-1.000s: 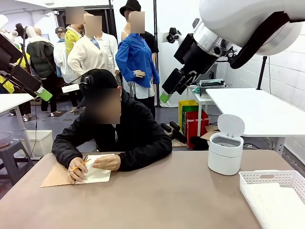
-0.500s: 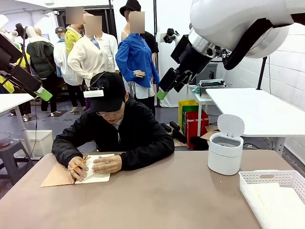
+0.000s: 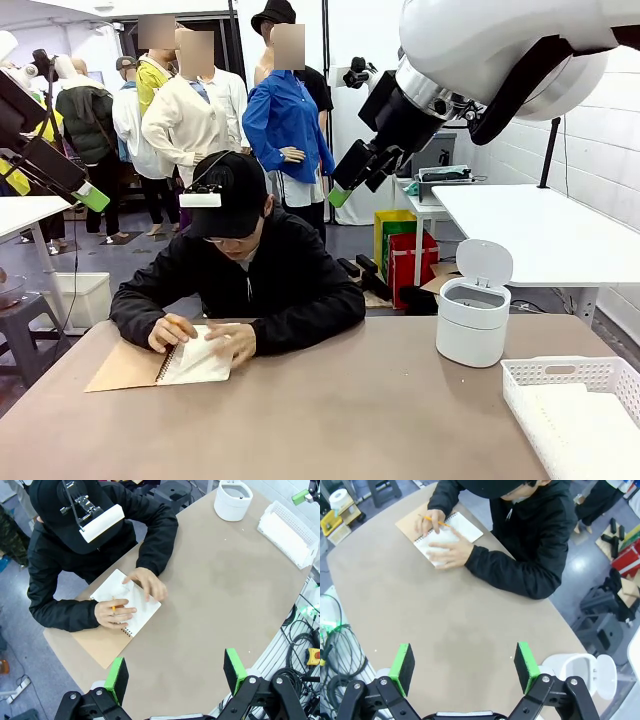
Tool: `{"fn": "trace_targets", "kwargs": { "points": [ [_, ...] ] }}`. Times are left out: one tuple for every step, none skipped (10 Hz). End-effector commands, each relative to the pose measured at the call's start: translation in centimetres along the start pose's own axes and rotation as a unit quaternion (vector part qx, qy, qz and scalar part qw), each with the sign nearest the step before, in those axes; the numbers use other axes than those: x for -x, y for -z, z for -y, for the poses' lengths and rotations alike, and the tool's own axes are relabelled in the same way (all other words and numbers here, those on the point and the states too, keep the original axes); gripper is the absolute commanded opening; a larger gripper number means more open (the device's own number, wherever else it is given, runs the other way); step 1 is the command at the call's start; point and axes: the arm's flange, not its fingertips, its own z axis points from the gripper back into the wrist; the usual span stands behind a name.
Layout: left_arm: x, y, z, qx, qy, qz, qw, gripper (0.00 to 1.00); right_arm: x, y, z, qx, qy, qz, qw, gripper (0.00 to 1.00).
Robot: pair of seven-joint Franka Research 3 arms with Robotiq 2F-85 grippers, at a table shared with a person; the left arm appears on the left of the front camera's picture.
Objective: Sort the paper based on its condition.
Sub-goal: If a person hands you a paper, place it in the Organizing basket , and if it's crumpled, put it in the Trash can.
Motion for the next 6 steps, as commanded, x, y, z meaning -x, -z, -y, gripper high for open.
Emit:
{"fn": "trace_targets", "kwargs": {
  "points": [
    [0.01,-0.02,-0.06,-0.001,0.0,0.003,1.0,1.0,0.01,0.09,0.04,0.001,-0.001,-0.001,1.0,1.0],
    [0.01,-0.02,-0.06,-0.001,0.0,0.003,1.0,1.0,0.01,0.09,0.04,0.001,-0.001,-0.001,1.0,1.0],
    [0.01,-0.02,-0.06,-0.001,0.0,0.003,1.0,1.0,0.01,0.09,0.04,0.001,-0.001,-0.001,1.0,1.0],
    [0.01,-0.02,-0.06,-0.001,0.0,0.003,1.0,1.0,0.0,0.0,0.0,0.0,0.0,0.0,1.0,1.0],
    [0.01,-0.02,-0.06,-0.001,0.0,0.003,1.0,1.0,-0.32,-0.16,-0.22,-0.009,-0.005,0.024,1.0,1.0],
    [0.01,-0.02,-0.06,-0.001,0.0,0.003,1.0,1.0,-0.87,-0.33,-0.38,-0.022,-0.002,0.044,0.999,1.0]
  ]
}}
